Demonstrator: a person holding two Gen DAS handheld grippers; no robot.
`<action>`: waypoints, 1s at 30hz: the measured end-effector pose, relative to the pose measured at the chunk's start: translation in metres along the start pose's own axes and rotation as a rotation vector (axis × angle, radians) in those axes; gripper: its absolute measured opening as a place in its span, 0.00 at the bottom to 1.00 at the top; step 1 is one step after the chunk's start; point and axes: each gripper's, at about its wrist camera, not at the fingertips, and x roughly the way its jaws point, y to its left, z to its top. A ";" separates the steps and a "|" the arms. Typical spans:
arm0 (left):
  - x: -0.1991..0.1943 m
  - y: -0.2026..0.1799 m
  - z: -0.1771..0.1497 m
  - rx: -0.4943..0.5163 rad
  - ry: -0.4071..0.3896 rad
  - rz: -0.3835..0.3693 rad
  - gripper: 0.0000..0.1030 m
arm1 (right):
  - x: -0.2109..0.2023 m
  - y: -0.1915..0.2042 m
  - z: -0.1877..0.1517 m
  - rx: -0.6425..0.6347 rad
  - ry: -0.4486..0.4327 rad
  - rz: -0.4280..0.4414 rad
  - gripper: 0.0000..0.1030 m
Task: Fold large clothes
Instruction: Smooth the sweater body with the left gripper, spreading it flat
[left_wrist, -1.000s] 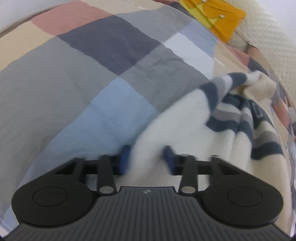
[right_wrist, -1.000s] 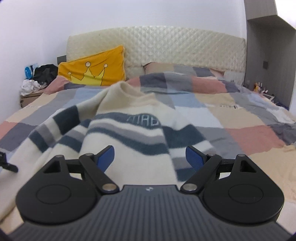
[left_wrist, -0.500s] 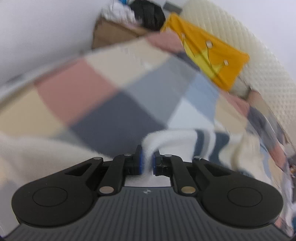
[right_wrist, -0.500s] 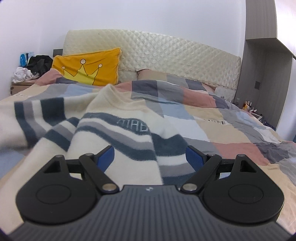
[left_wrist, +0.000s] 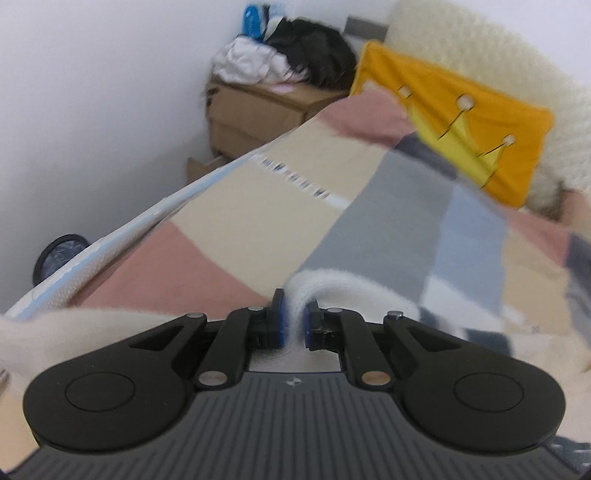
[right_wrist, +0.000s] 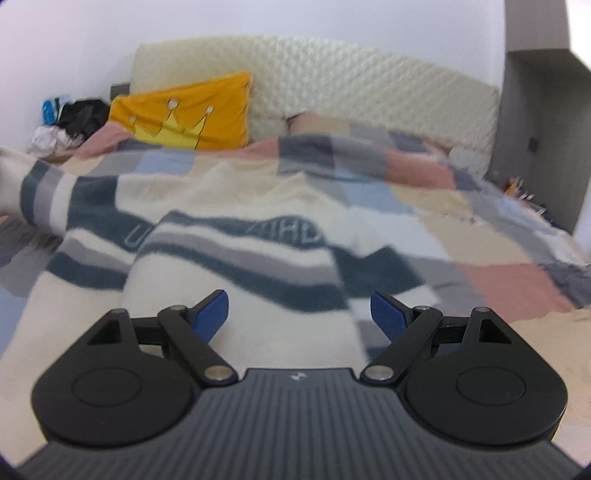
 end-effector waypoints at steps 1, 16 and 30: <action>0.010 0.006 -0.005 -0.009 0.013 0.008 0.11 | 0.004 0.002 -0.001 0.008 0.021 0.013 0.83; 0.035 0.024 -0.043 -0.082 0.181 -0.009 0.54 | 0.026 0.006 -0.012 0.039 0.131 0.078 0.83; -0.126 -0.029 -0.150 -0.063 0.307 -0.297 0.65 | -0.002 -0.012 -0.009 0.117 0.130 0.161 0.83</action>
